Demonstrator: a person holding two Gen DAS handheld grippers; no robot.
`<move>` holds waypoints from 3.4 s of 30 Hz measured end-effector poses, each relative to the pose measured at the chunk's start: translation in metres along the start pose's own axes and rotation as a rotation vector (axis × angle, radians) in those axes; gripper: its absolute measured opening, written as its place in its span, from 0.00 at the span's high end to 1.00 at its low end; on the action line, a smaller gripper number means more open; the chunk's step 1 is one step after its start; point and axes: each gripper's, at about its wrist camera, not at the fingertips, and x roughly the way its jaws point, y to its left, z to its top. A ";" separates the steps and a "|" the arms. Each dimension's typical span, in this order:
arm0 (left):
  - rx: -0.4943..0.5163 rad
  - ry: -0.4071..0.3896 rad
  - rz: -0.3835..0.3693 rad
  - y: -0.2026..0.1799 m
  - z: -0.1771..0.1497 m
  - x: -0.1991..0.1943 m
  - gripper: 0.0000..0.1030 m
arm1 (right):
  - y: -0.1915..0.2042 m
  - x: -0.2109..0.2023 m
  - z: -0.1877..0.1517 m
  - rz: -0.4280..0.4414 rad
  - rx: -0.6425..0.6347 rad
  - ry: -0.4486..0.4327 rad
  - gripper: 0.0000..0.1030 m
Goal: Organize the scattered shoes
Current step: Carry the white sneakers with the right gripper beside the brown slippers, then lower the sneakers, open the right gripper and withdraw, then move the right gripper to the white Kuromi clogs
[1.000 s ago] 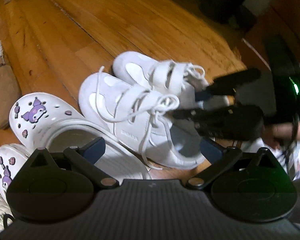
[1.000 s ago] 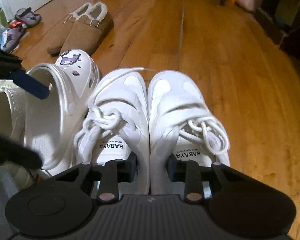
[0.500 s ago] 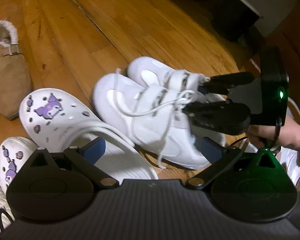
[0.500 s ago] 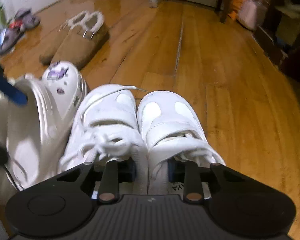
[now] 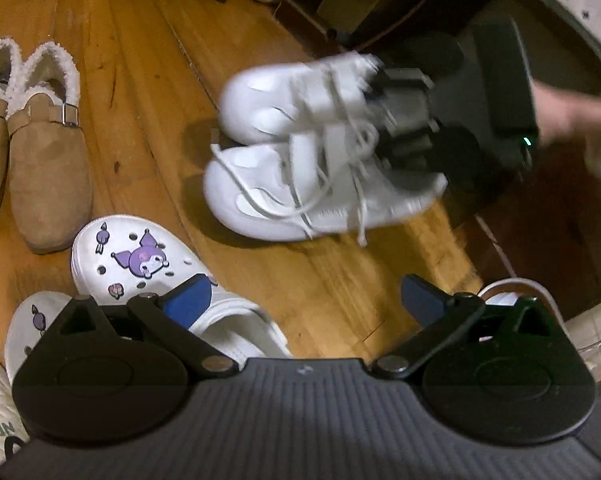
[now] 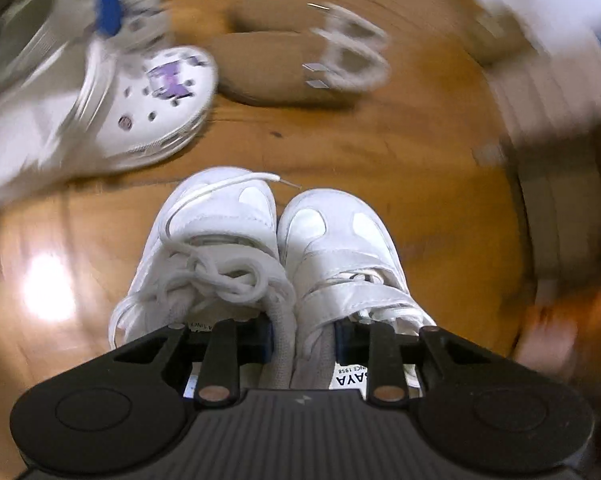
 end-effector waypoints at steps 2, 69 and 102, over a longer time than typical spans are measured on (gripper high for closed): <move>-0.014 -0.023 -0.013 0.005 0.000 -0.002 0.00 | -0.010 0.012 0.012 -0.003 -0.243 -0.001 0.74; -0.312 -0.194 0.157 0.100 0.001 -0.032 0.00 | -0.181 0.131 0.044 0.439 1.501 -0.006 0.21; -0.262 0.085 0.371 0.119 -0.015 -0.051 0.00 | 0.051 0.013 0.084 0.695 1.227 -0.256 0.37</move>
